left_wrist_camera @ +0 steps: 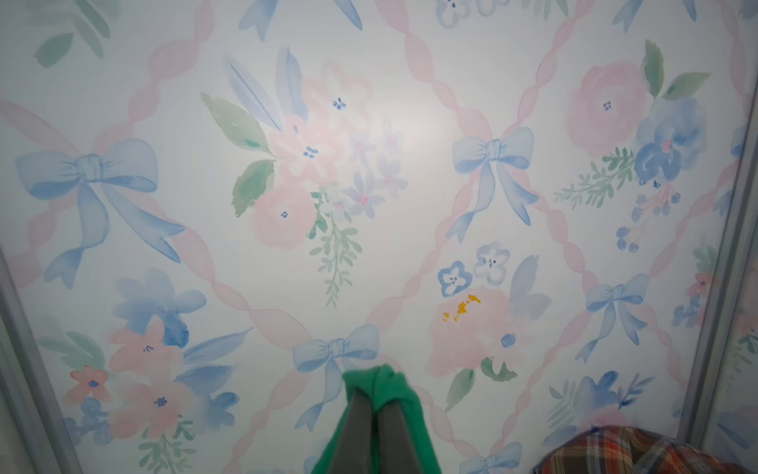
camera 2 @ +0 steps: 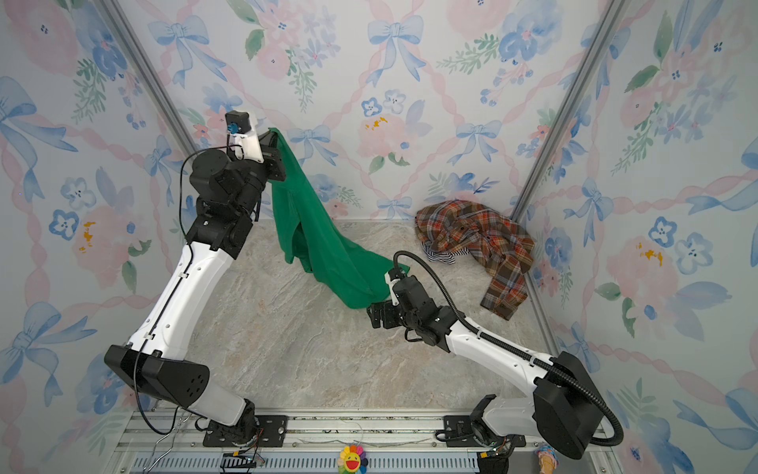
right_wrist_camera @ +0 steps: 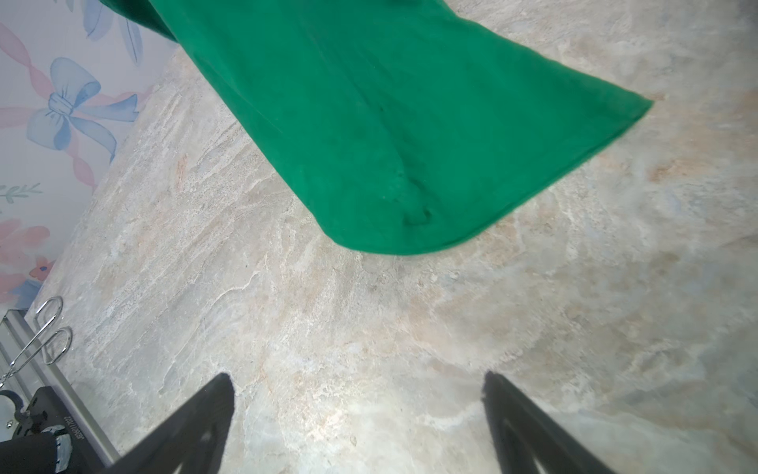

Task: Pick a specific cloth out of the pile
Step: 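Lift the green garment high with the left gripper while the right gripper releases, then lower the green garment onto the table with the left gripper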

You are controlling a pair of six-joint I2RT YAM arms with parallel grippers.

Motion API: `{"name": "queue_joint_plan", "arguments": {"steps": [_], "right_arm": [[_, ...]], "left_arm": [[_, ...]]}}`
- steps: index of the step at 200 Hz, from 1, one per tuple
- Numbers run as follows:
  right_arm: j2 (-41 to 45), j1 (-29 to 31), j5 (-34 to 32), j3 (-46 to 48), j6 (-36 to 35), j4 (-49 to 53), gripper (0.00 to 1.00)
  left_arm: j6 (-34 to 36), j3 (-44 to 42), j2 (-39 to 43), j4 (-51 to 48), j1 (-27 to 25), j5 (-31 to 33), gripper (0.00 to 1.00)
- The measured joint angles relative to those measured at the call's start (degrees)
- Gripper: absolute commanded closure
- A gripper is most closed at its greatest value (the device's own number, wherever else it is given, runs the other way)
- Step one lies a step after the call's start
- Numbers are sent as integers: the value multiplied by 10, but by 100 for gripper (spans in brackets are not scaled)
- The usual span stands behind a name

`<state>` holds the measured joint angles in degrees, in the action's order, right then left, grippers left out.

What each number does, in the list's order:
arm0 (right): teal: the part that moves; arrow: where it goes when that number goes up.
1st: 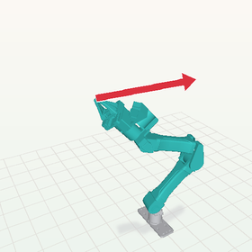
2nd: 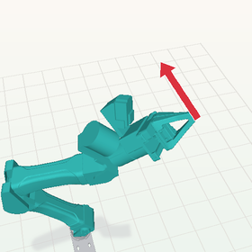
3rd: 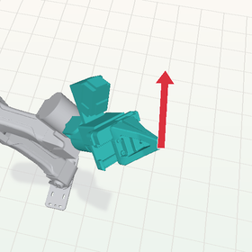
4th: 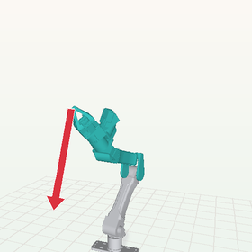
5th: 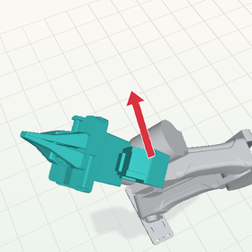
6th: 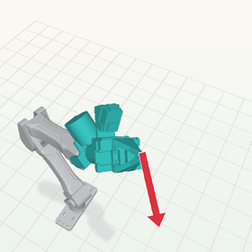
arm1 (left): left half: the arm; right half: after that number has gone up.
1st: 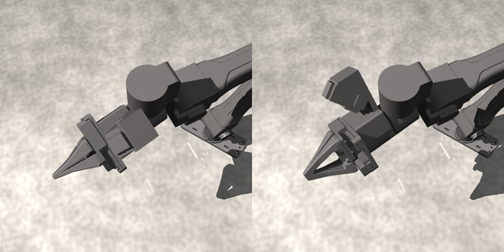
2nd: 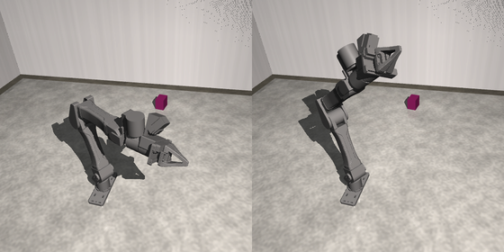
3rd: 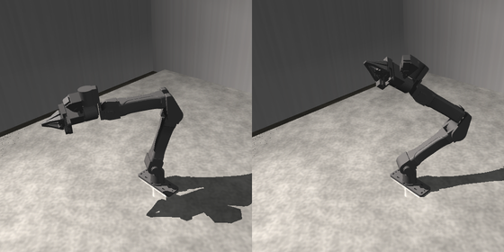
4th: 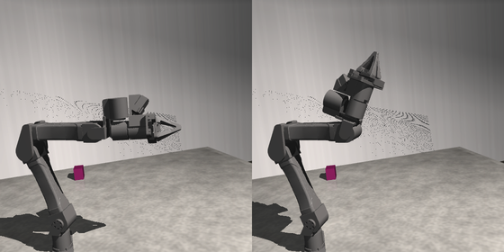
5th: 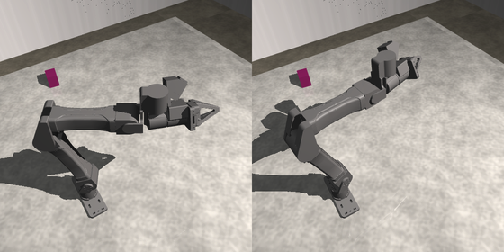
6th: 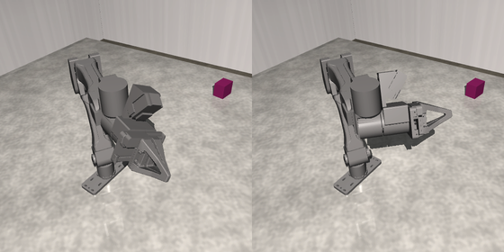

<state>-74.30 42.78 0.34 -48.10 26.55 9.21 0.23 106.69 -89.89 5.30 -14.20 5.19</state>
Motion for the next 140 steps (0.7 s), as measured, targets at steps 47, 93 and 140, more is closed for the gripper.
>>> {"name": "queue_joint_plan", "arguments": {"steps": [47,93,140], "right_arm": [[4,-1,3,4,4,0,3],[4,-2,10,4,11,-4,3],[5,-3,14,5,17,-8,3]], "left_arm": [[-5,165,-64,61,23,28,100],[-8,185,-62,106,59,34,100],[-46,104,-47,113,70,7,100]]}}
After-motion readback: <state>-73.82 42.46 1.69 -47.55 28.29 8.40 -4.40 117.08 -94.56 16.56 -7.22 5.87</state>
